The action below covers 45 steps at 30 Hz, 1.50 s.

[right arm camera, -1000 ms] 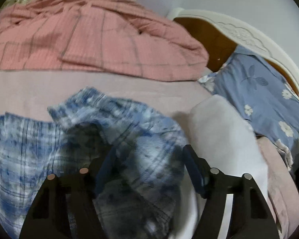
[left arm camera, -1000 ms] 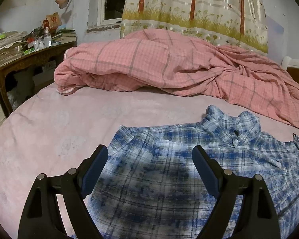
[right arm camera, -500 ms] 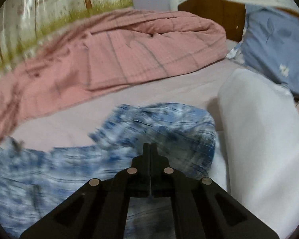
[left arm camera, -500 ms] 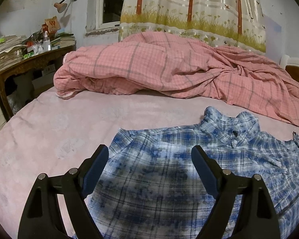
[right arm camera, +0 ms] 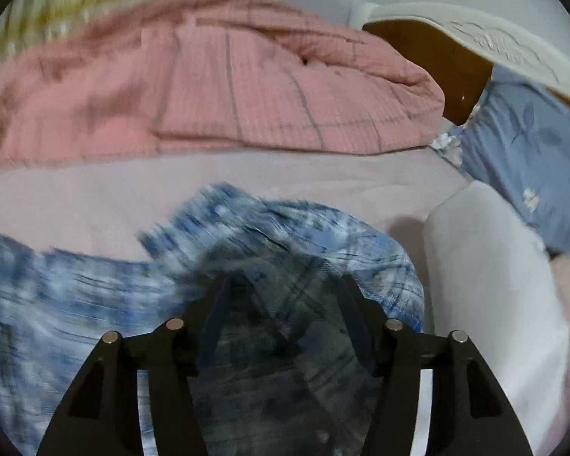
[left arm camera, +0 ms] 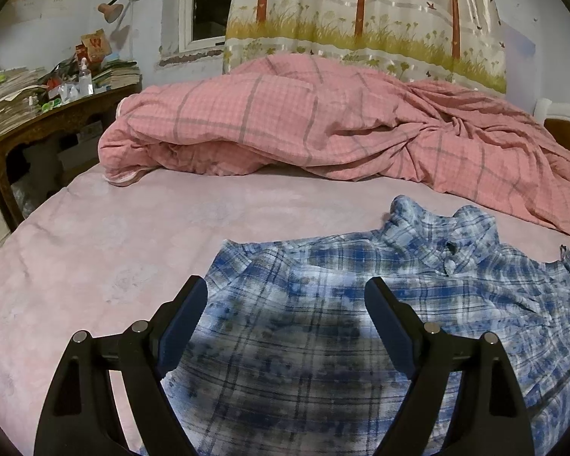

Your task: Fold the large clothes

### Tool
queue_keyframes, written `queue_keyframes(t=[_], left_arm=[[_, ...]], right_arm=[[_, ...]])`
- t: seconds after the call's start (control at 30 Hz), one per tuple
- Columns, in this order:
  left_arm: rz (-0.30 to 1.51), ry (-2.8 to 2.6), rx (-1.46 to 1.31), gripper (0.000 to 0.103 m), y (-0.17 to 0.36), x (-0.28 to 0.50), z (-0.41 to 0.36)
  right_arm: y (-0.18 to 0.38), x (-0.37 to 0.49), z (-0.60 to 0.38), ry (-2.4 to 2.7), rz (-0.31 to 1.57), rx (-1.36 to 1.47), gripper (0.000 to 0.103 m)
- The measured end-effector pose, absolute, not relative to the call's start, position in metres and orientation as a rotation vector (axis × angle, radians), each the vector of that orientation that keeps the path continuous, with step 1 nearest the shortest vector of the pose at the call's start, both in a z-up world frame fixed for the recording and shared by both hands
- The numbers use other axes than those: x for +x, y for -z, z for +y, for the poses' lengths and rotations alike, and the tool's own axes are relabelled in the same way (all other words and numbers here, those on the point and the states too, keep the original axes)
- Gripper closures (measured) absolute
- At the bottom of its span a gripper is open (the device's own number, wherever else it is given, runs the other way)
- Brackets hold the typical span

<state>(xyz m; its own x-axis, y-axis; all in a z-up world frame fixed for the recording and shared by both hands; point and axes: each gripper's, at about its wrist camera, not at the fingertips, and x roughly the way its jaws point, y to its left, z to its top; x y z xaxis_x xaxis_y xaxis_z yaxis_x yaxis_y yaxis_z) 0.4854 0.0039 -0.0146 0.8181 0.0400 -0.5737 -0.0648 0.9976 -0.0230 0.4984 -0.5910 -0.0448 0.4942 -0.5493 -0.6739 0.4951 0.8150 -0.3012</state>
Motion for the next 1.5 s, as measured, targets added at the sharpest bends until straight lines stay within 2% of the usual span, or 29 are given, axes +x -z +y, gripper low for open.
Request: queue_keyframes(t=[0.07, 0.1, 0.13, 0.17, 0.27, 0.6, 0.77, 1.2, 1.4, 1.5], left_arm=[[0.615, -0.062, -0.039, 0.019, 0.017, 0.487, 0.004], [0.617, -0.064, -0.039, 0.019, 0.017, 0.488, 0.004], [0.617, -0.065, -0.039, 0.02, 0.018, 0.487, 0.004], [0.615, -0.066, -0.039, 0.021, 0.017, 0.487, 0.003], [0.606, -0.058, -0.04, 0.025, 0.015, 0.485, 0.002], [0.591, 0.032, -0.047, 0.025, 0.0, 0.474, -0.019], [0.619, 0.113, -0.054, 0.025, 0.0, 0.469, -0.036], [0.735, 0.312, -0.144, 0.022, 0.012, 0.464, -0.072], [0.75, 0.378, -0.106, 0.021, 0.016, 0.456, -0.096], [0.746, 0.425, -0.045, 0.017, 0.017, 0.448, -0.116]], right_arm=[[0.055, 0.505, -0.593, 0.666, 0.885, -0.112, 0.064], [0.059, 0.507, -0.597, 0.68, 0.901, -0.105, 0.078], [0.061, 0.506, -0.6, 0.686, 0.892, -0.086, 0.097], [0.06, 0.504, -0.601, 0.691, 0.87, -0.066, 0.1], [0.046, 0.496, -0.593, 0.681, 0.788, -0.06, 0.1], [-0.053, 0.462, -0.485, 0.375, 0.586, -0.019, 0.1], [-0.073, 0.449, -0.417, 0.232, 0.504, -0.063, 0.1], [-0.05, 0.434, -0.292, -0.147, 0.476, -0.081, 0.1], [-0.018, 0.456, -0.277, 0.007, 0.651, -0.293, 0.099], [-0.001, 0.469, -0.288, -0.02, 0.772, -0.322, 0.099]])
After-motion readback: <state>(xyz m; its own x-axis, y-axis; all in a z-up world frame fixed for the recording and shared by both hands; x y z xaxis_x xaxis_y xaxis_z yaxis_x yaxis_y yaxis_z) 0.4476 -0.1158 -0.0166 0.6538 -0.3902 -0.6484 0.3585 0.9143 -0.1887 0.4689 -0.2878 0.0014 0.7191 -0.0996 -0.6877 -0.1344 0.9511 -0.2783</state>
